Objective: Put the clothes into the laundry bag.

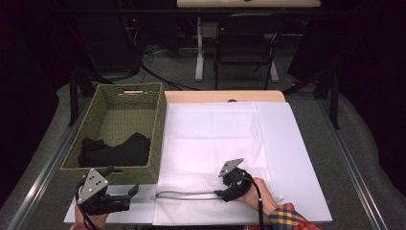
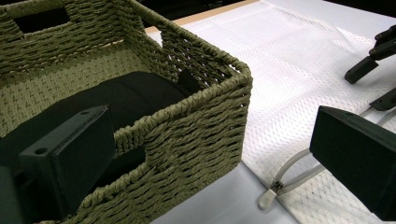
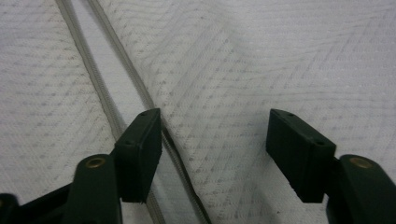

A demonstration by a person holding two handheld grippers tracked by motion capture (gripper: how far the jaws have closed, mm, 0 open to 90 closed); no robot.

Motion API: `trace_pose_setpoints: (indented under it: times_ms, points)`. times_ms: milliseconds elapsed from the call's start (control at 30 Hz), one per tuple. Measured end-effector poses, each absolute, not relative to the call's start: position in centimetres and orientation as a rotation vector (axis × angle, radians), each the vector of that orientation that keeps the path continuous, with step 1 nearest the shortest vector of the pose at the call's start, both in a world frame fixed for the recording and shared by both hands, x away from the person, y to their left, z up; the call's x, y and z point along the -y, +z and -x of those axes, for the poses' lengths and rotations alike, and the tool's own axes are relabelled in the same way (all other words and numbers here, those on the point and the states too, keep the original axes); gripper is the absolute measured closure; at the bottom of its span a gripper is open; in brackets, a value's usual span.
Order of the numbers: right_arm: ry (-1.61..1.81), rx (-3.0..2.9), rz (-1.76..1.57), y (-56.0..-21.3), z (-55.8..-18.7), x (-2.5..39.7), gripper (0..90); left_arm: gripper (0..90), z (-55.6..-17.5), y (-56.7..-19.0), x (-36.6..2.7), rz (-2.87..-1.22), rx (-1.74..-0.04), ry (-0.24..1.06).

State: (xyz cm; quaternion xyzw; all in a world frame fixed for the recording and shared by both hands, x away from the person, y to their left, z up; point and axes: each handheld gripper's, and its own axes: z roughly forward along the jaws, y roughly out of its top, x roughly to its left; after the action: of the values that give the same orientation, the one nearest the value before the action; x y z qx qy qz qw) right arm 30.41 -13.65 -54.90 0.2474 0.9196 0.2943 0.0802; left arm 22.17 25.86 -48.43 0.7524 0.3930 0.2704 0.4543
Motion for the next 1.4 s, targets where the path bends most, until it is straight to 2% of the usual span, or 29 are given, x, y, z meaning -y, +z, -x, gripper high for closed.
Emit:
trace_pose_setpoints:
  times_ms: [133,333,433,833,1000,1400]
  points:
    - [0.888,-2.745,-0.747,-54.8,-30.31,13.51,49.5,0.0,-22.25,-48.46,-25.94,-1.85,-0.982,0.665]
    - [0.878,-2.744,-0.751,-54.7,-30.54,13.49,57.8,0.0,-22.18,-48.46,-25.94,-1.85,-0.978,0.668]
    - [0.877,-2.743,-0.74,-54.67,-30.42,13.32,65.1,0.0,-22.21,-48.48,-25.88,-1.858,-0.982,0.667]
    - [0.885,-2.733,-0.74,-54.7,-30.68,13.27,77.2,0.0,-22.25,-48.51,-25.91,-1.861,-0.984,0.663]
    - [0.898,-2.719,-0.762,-54.76,-30.92,13.29,86.2,0.0,-22.41,-48.6,-25.8,-1.864,-0.986,0.661]
    - [0.919,-2.704,-0.793,-54.11,-31.13,13.35,88.3,0.0,-22.23,-48.53,-25.73,-1.869,-0.974,0.662]
